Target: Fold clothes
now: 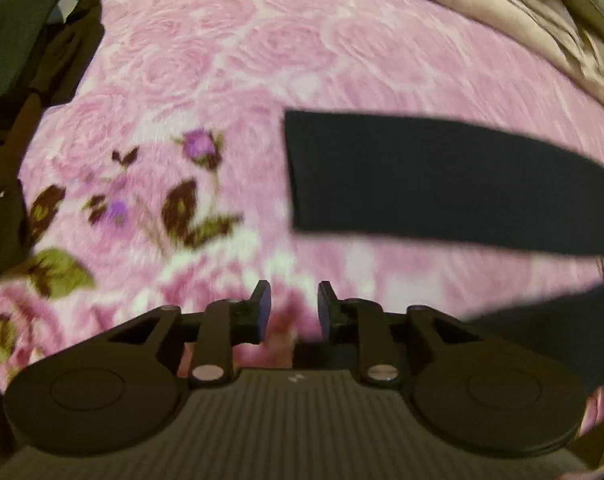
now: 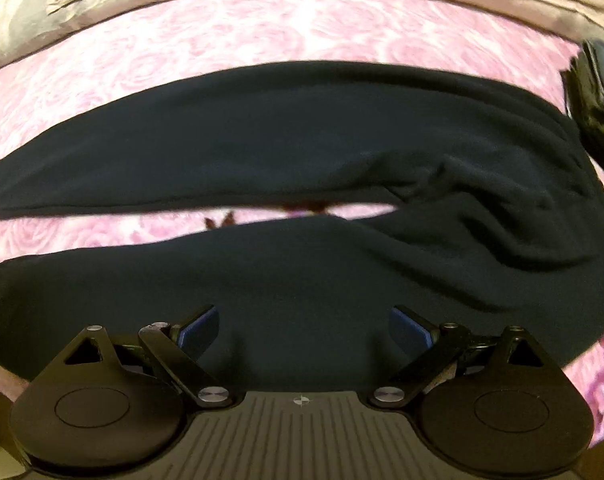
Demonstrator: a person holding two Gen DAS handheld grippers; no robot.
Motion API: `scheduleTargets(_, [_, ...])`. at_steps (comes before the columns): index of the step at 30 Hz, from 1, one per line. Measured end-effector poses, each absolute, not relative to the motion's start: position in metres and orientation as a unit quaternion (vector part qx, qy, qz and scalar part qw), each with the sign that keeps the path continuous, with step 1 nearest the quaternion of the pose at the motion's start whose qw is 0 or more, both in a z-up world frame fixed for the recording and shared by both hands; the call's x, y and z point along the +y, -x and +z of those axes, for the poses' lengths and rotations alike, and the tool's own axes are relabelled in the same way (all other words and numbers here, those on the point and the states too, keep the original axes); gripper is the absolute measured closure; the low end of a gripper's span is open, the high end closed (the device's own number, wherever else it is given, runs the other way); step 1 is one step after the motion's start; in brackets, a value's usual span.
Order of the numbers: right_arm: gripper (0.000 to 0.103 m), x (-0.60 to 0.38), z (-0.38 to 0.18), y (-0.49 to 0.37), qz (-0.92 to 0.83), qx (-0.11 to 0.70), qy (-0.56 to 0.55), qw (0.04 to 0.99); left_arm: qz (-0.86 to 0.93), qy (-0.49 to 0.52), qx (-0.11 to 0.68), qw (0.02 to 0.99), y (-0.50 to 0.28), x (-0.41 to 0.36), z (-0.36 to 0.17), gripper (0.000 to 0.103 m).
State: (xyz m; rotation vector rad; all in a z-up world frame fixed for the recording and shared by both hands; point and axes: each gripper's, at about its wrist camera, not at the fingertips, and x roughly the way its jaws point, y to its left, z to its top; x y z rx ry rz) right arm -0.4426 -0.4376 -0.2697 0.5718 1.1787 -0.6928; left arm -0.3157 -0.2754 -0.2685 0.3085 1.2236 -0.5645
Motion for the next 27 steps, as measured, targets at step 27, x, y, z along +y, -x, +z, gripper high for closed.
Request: scheduleTargets(27, [0.002,-0.439,-0.221,0.478,-0.315,0.578,-0.278,0.7,-0.399,-0.297,0.53,0.687,0.446,-0.353,-0.231,0.072])
